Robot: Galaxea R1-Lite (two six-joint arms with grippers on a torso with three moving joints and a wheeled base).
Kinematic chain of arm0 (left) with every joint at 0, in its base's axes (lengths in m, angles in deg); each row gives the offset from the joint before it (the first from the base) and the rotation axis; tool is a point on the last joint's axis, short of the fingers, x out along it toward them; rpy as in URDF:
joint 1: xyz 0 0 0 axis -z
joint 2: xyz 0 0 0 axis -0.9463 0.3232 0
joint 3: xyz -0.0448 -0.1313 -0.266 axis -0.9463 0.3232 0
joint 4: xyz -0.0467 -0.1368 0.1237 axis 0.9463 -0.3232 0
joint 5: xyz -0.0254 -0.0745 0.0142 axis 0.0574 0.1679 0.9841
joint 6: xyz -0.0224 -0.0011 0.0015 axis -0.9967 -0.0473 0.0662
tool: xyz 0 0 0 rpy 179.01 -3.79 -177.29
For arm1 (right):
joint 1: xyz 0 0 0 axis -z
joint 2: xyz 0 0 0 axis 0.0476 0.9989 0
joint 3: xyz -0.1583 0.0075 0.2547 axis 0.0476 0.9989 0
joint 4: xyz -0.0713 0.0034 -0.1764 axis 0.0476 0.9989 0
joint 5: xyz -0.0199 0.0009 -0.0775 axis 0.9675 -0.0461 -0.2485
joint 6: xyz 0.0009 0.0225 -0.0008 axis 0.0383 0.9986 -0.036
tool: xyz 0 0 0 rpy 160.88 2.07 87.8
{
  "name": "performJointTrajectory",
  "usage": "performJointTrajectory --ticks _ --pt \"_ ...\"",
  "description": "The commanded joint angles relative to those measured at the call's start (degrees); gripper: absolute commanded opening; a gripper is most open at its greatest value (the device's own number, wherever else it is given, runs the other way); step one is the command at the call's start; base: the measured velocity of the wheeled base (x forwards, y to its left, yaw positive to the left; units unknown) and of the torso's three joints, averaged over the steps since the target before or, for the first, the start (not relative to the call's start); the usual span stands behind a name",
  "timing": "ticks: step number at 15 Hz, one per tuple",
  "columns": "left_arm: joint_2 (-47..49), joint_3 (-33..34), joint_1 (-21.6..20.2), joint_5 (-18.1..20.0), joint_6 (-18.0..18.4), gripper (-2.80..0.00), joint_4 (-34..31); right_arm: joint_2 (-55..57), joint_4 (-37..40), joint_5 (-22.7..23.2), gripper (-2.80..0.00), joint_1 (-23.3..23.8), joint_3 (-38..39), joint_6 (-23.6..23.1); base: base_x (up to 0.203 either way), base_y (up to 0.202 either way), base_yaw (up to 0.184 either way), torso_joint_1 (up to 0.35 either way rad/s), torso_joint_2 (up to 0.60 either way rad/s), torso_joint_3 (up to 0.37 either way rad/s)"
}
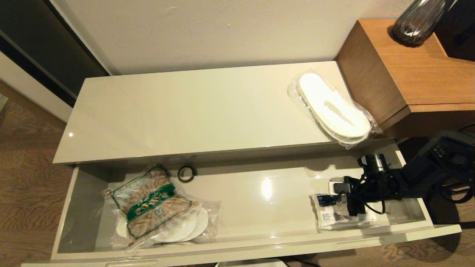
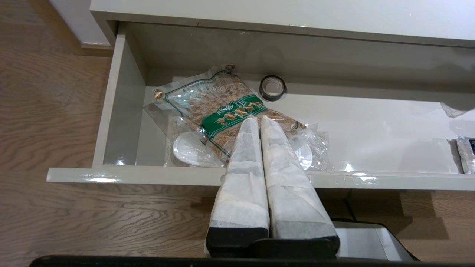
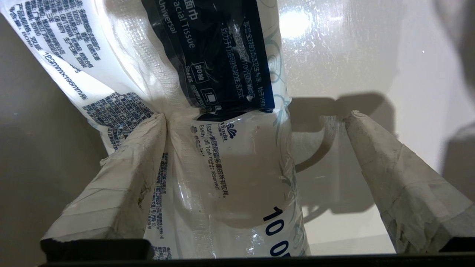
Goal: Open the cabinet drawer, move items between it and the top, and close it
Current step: Take out the tissue from the drawer
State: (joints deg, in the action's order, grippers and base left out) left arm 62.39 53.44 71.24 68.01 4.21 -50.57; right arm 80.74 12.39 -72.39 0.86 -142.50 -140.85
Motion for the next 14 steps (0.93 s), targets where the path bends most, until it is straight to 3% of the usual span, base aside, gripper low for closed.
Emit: performJointTrajectory --ticks 1,5,14 --pt "0.07 0.01 -0.01 0.01 -0.05 -2.80 0.03 0.95 0.32 0.17 0.00 0.02 -0.45 -0.53 0.000 0.000 0.000 0.000 0.00 0.000" --pt "0.07 0.01 -0.01 0.01 -0.05 -2.80 0.03 -3.90 13.69 0.25 0.00 0.02 -0.60 -0.74 0.000 0.000 0.000 0.000 0.00 0.000" --pt "0.07 0.01 -0.01 0.01 -0.05 -2.80 0.03 4.85 21.90 1.66 0.00 -0.24 -15.87 -3.14 0.000 0.000 0.000 0.000 0.00 0.000"
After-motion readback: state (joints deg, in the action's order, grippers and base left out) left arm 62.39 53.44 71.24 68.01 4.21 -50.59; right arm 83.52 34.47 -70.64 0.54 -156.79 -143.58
